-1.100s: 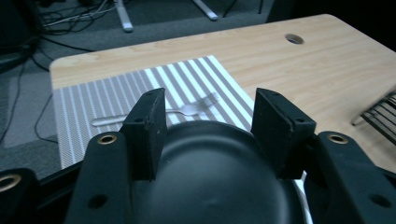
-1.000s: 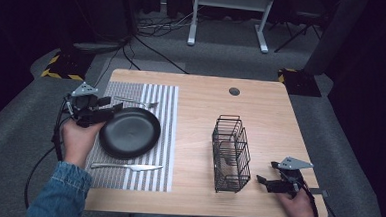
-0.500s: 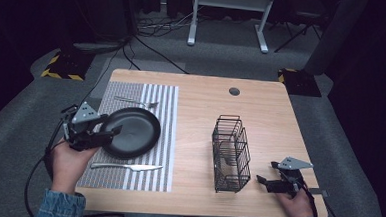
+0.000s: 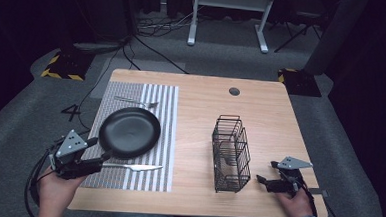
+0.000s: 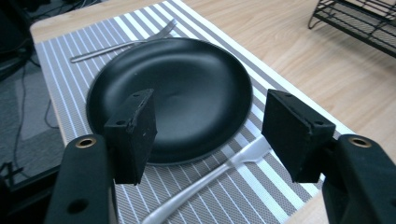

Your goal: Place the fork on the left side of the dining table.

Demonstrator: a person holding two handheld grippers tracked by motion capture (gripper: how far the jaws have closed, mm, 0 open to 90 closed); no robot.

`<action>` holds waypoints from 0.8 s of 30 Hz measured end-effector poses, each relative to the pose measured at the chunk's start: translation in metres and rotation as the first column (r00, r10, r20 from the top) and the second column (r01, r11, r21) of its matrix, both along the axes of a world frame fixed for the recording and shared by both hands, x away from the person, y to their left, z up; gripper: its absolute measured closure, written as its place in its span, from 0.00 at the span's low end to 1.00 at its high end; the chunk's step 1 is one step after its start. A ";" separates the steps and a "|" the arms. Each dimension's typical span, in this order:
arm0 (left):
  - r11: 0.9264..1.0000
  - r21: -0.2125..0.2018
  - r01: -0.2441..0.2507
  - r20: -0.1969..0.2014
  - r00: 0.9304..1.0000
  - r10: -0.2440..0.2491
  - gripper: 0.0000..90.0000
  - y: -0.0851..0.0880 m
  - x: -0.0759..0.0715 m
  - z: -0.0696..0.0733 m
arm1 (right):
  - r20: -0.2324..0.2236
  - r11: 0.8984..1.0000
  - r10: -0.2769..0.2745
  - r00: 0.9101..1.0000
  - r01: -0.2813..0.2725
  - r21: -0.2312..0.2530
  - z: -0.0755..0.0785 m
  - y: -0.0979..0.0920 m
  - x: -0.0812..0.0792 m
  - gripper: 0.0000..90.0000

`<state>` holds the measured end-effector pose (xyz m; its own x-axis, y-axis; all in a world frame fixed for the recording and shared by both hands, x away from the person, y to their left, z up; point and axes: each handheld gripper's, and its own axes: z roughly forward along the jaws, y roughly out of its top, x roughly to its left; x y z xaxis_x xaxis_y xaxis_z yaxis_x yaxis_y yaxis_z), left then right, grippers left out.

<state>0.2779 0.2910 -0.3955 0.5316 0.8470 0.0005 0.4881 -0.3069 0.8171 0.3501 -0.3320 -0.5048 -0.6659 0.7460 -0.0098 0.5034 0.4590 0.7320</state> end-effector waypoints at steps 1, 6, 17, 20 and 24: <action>1.000 -0.010 0.003 -0.003 1.000 -0.003 0.39 0.001 -0.002 -0.003 | 0.000 1.000 0.000 1.000 0.000 0.000 0.000 0.000 0.000 0.16; 1.000 -0.011 0.008 -0.022 1.000 -0.009 0.37 0.005 -0.010 -0.016 | 0.000 1.000 0.000 1.000 0.000 0.000 0.000 0.000 0.000 0.16; 1.000 0.008 0.019 -0.096 0.995 -0.018 0.34 0.011 -0.019 -0.053 | 0.000 1.000 -0.001 1.000 0.001 0.000 0.000 0.000 0.000 0.16; 1.000 0.017 0.024 -0.106 0.994 -0.023 0.33 0.011 -0.020 -0.061 | 0.000 1.000 -0.001 1.000 0.001 0.000 0.000 0.000 0.000 0.16; 0.999 0.014 0.030 -0.125 0.992 -0.028 0.31 0.013 -0.021 -0.075 | 0.000 1.000 -0.001 1.000 0.001 0.000 0.000 0.000 0.000 0.16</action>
